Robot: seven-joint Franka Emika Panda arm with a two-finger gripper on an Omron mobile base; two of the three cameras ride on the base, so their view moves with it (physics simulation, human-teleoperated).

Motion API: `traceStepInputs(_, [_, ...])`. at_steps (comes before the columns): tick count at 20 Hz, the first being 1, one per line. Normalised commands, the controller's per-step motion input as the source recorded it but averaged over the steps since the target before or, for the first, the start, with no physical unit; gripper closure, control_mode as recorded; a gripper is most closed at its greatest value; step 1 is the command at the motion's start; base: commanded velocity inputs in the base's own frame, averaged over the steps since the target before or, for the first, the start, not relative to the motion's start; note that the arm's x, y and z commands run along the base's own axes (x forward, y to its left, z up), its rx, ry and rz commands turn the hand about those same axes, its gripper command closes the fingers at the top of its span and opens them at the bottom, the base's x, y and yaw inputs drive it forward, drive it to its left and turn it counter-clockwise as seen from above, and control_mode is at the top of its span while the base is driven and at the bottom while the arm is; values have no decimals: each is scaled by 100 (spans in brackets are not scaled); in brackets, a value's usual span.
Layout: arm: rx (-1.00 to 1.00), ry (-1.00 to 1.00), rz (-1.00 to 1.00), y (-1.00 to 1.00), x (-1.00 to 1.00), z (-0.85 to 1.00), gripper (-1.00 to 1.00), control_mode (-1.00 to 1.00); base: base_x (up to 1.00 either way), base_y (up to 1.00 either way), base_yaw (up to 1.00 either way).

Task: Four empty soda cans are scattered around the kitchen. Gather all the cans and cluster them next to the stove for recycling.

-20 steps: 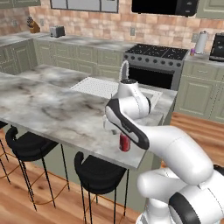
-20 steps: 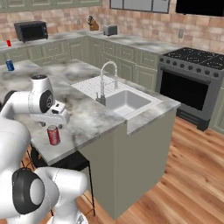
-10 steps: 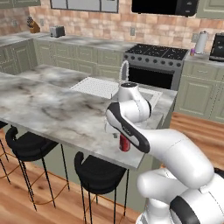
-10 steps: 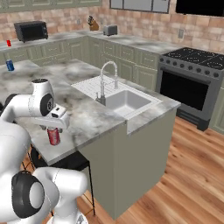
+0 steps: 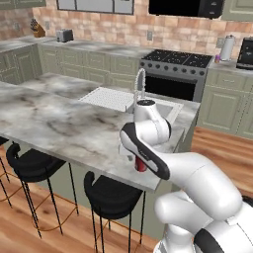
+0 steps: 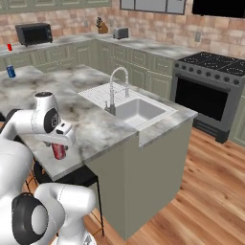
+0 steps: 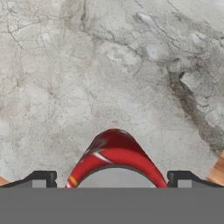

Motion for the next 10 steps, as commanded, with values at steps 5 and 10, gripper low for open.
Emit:
traceStepInputs(5, [0,0,0,5,-1,-17,100,-100,0,0,0])
traceStepInputs(10, [0,0,0,2,0,-2,100,-100,0,0,0])
